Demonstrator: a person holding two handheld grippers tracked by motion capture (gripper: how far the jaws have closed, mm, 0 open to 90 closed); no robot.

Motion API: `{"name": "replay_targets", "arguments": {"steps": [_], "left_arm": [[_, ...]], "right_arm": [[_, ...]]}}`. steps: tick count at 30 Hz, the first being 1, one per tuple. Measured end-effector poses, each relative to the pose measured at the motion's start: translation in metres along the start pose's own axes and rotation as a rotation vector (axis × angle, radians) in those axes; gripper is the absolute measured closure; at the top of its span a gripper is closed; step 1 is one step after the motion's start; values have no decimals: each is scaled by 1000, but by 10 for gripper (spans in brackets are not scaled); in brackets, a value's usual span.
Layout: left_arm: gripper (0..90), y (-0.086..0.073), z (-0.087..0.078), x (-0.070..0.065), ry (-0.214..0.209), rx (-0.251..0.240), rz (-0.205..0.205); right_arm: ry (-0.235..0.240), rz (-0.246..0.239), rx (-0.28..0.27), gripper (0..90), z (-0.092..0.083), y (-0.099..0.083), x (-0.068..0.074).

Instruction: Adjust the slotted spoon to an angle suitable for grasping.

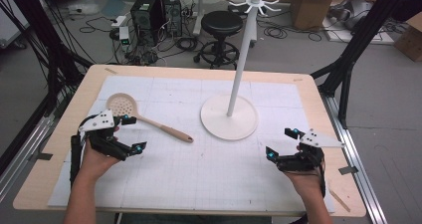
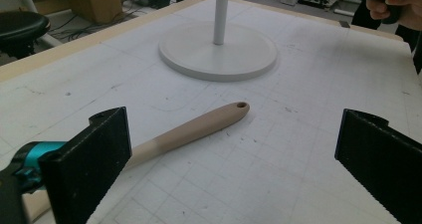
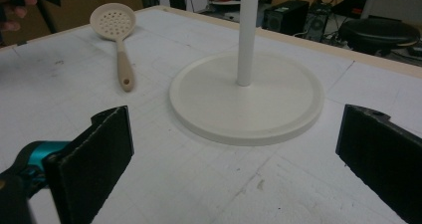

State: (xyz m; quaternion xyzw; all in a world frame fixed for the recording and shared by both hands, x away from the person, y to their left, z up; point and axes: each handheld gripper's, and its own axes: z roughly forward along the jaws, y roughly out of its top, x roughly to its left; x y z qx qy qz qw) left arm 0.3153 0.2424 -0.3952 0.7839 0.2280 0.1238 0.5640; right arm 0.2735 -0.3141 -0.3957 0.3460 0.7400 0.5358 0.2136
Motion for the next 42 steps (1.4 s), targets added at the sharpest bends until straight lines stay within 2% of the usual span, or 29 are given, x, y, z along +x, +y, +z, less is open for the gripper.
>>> {"name": "replay_targets", "arguments": {"steps": [17,24,25,27,31,32,34,37,41,42], "left_arm": [[18,7,-3,2,21,-30,18],[22,10,4,3,35,5,19],[49,10,6,5,47,24,9],[133,10,7,7,38,31,11],[246,8,12,14,40,68,-12],[284,8,15,17,51,82,-28],[318,9,17,19,56,91,-36],[420,16,25,23,77,114,-35],[505,22,30,26,76,122,-42],[560,26,34,28,69,130,-48]], "right_arm": [[-15,-15,14,3,-8,-4,1],[-20,-12,16,3,-10,-5,0],[-20,-7,19,3,-10,-6,0],[-21,-8,19,3,-10,-6,0],[-23,-5,16,3,-11,-6,-1],[-22,0,19,3,-10,-6,-1],[-23,-7,20,3,-10,-6,-1],[-22,-8,24,3,-9,-6,0],[-25,-6,23,3,-10,-7,0],[-28,-2,23,3,-11,-7,-1]]}}
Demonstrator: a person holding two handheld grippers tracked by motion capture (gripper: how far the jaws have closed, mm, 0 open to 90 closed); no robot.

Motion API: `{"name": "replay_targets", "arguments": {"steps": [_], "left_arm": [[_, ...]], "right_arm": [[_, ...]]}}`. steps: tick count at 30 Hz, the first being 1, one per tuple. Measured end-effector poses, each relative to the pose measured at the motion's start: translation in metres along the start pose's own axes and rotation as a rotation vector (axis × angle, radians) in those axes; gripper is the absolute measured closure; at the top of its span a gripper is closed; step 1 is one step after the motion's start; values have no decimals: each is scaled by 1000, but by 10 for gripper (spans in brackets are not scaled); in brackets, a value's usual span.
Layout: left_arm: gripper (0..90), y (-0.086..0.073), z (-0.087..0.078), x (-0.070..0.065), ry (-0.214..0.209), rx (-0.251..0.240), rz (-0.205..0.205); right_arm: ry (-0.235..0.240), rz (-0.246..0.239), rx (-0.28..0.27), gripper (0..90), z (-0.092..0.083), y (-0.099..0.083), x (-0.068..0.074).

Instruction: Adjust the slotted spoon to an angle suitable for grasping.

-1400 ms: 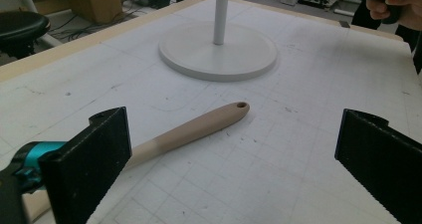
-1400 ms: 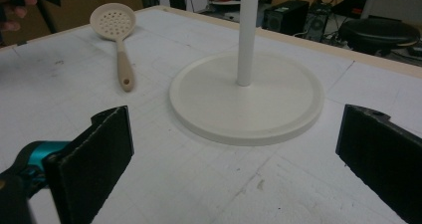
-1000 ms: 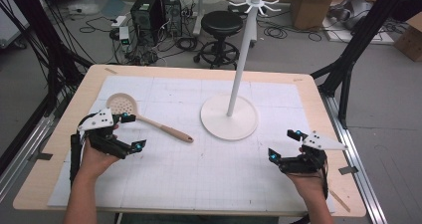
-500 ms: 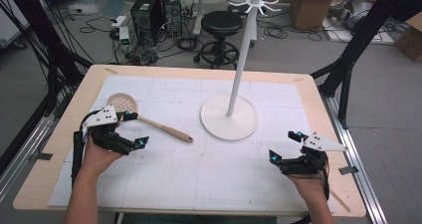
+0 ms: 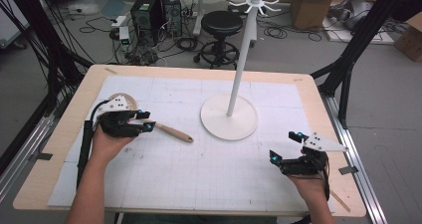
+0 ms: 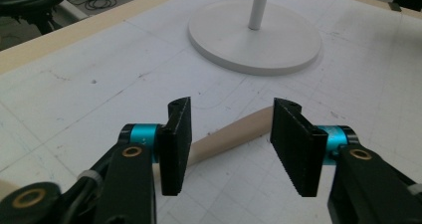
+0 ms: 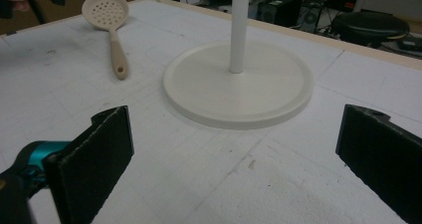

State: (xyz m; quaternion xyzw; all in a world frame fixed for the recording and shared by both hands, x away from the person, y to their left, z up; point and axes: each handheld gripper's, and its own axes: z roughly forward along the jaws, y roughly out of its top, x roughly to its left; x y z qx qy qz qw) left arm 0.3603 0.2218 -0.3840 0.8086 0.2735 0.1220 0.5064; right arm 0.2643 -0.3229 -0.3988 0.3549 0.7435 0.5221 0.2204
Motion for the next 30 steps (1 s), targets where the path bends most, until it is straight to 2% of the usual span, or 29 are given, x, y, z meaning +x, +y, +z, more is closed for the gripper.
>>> {"name": "replay_targets", "arguments": {"steps": [5,7,9,12,13,14,16,17,18,19,20,21,23,25,27,29,30], "left_arm": [[622,8,6,3,2,31,4],[630,14,10,2,-16,56,27],[627,17,12,2,-19,55,36],[505,21,14,2,-36,67,53],[505,21,14,2,-36,67,53],[495,26,16,3,-53,92,74],[482,29,17,4,-53,107,88],[422,34,18,5,-55,123,105],[389,34,18,5,-55,123,105],[389,39,18,6,-56,149,122],[350,46,19,7,-57,180,163],[327,46,19,7,-57,180,163],[291,55,21,7,-55,228,209],[255,63,24,8,-72,266,260],[227,65,26,8,-70,282,271],[189,69,30,10,-70,310,303],[175,70,32,13,-82,320,322]], "right_arm": [[0,-3,-1,3,-1,-1,-1],[0,0,-4,3,-2,-1,-1],[0,0,-1,3,-3,-1,-1],[0,-1,1,3,-2,-2,-1],[0,3,2,3,-2,-2,-1],[0,2,3,3,-2,-2,-1],[2,4,5,3,-2,-3,-1],[1,3,6,3,-2,-3,-1],[1,2,6,3,-2,-3,-1],[1,2,6,3,-2,-3,-1],[1,1,6,3,-2,-3,-1],[1,1,6,3,-2,-3,-1],[1,-1,6,3,-2,-4,-1],[0,1,7,3,-2,-4,-1],[0,-1,8,3,-2,-4,-2],[-1,-1,9,3,-2,-4,-2],[-1,3,10,3,-2,-5,-2]]}}
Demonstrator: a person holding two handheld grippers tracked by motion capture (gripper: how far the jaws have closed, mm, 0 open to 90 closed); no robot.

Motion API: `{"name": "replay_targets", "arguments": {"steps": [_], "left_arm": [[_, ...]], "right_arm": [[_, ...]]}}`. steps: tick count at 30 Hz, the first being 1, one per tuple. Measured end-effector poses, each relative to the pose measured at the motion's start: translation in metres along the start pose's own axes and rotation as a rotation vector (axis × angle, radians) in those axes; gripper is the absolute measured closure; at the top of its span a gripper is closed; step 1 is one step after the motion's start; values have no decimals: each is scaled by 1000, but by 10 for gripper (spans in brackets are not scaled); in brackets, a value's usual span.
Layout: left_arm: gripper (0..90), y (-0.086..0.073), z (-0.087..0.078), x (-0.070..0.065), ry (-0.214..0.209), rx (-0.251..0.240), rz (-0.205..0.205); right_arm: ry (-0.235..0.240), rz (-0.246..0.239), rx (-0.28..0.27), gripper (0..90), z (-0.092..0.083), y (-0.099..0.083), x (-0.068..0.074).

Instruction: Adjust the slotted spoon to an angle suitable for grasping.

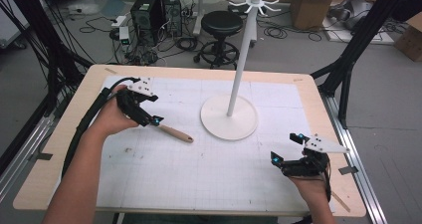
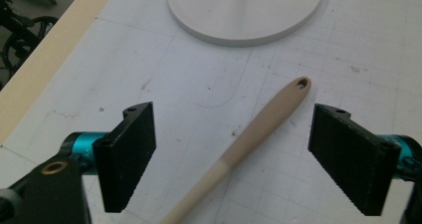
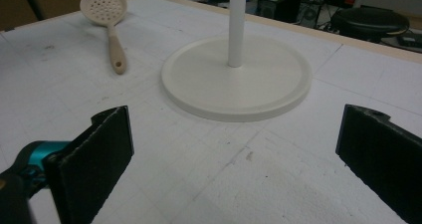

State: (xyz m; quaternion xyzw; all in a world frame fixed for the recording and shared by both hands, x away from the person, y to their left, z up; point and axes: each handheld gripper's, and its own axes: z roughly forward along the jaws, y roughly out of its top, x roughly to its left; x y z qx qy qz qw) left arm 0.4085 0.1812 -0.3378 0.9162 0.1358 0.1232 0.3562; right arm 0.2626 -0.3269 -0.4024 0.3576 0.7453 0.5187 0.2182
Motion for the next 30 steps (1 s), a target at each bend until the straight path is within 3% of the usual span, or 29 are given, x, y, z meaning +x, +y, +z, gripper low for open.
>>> {"name": "replay_targets", "arguments": {"steps": [3,4,5,6,11,18,23,30], "left_arm": [[150,0,3,3,-6,37,-2],[129,1,9,6,-11,100,2],[127,1,9,6,-11,100,2],[126,1,16,7,-6,158,17],[112,0,27,8,-19,188,30],[114,-7,66,2,-34,349,71],[117,-8,74,1,-50,364,83],[139,-13,77,6,-67,389,55]], "right_arm": [[0,1,1,3,0,0,0],[0,-2,4,3,0,-1,-1],[0,-2,4,3,0,-1,-1],[2,2,6,3,0,-1,0],[2,-4,11,3,1,-1,0],[3,-7,21,3,2,-2,2],[2,-9,21,3,0,-3,1],[1,-4,21,3,0,-4,0]]}}
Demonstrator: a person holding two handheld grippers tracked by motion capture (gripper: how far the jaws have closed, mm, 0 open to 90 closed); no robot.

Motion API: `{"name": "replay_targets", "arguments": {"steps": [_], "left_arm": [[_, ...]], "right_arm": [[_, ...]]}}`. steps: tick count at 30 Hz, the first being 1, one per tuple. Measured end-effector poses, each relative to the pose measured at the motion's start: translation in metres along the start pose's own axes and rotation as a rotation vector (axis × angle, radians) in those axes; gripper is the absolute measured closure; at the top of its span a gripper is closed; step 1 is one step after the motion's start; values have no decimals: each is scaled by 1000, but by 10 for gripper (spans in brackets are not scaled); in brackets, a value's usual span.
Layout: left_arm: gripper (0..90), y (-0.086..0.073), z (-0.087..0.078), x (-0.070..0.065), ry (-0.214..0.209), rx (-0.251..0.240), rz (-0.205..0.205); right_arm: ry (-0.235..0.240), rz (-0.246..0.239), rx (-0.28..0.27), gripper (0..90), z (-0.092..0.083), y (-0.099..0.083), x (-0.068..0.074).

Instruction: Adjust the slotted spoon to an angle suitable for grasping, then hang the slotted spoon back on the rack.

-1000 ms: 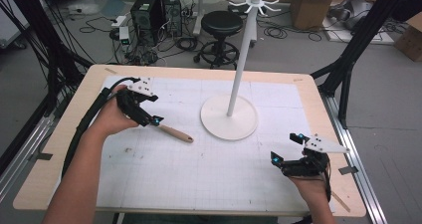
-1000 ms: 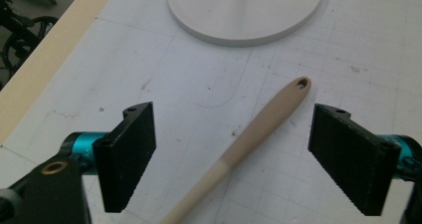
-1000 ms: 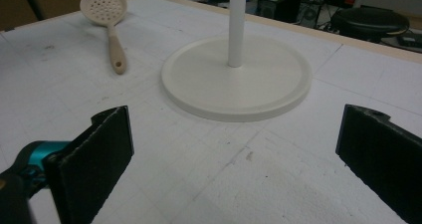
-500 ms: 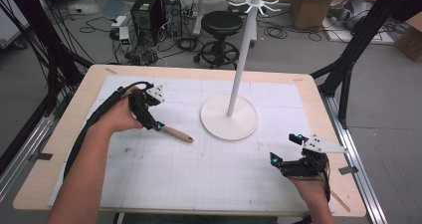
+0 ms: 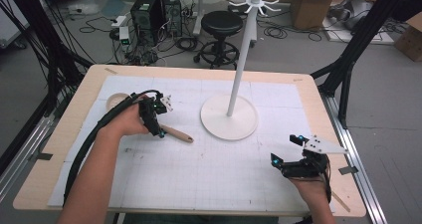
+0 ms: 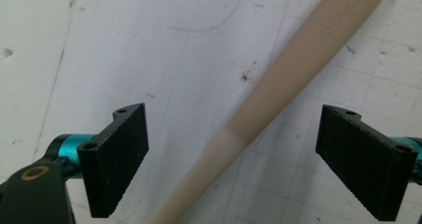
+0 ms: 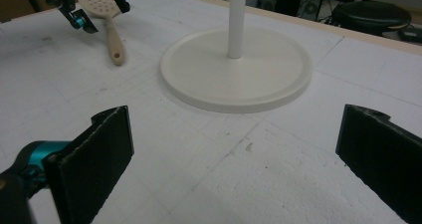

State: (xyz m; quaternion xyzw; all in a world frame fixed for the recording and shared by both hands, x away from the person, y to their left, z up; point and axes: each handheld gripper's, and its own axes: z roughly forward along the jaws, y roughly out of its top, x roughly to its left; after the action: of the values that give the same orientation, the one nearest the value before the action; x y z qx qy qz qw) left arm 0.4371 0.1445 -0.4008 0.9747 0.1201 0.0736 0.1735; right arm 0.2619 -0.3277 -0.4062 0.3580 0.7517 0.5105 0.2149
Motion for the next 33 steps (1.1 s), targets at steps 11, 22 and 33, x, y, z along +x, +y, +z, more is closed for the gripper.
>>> {"name": "replay_targets", "arguments": {"steps": [11,22,33], "left_arm": [[137,-2,-1,3,-23,-37,-13],[156,-4,13,6,-44,25,-22],[504,-4,15,8,-109,44,-25]], "right_arm": [[12,13,-5,3,7,2,-2],[7,10,1,3,6,0,-1],[9,-14,5,3,5,0,2]]}}
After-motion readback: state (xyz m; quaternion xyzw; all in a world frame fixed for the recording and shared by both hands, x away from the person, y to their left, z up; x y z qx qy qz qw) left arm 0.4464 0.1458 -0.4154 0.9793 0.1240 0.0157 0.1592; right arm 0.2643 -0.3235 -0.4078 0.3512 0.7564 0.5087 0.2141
